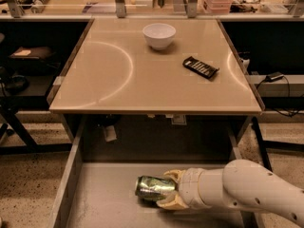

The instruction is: Place green can into top drawer

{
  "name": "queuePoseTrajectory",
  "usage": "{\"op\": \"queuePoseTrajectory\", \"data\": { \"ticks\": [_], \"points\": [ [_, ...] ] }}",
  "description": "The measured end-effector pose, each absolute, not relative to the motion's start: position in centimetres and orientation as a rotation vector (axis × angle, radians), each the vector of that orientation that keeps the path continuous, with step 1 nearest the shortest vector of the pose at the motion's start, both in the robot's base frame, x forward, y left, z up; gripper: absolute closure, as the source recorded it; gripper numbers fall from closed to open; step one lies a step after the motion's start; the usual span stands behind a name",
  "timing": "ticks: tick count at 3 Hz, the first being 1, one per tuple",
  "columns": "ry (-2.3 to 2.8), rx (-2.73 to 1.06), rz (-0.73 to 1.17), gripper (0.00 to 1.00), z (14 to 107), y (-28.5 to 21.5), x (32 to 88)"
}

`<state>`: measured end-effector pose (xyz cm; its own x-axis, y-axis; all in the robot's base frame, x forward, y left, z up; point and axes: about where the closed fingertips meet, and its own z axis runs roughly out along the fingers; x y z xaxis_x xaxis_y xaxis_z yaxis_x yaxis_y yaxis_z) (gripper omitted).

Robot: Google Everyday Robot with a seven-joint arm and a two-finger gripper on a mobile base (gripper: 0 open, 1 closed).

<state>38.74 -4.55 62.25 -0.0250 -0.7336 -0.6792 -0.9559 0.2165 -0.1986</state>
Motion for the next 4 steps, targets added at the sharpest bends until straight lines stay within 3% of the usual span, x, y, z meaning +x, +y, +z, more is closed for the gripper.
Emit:
{"op": "queuePoseTrajectory", "data": {
  "ticks": [2, 3, 4],
  "points": [
    [1.809, -1.569, 0.414, 0.1, 62.25, -4.55, 38.74],
    [1.809, -1.569, 0.414, 0.0, 62.25, -4.55, 38.74],
    [1.809, -1.569, 0.414, 0.0, 62.25, -4.55, 38.74]
  ]
}}
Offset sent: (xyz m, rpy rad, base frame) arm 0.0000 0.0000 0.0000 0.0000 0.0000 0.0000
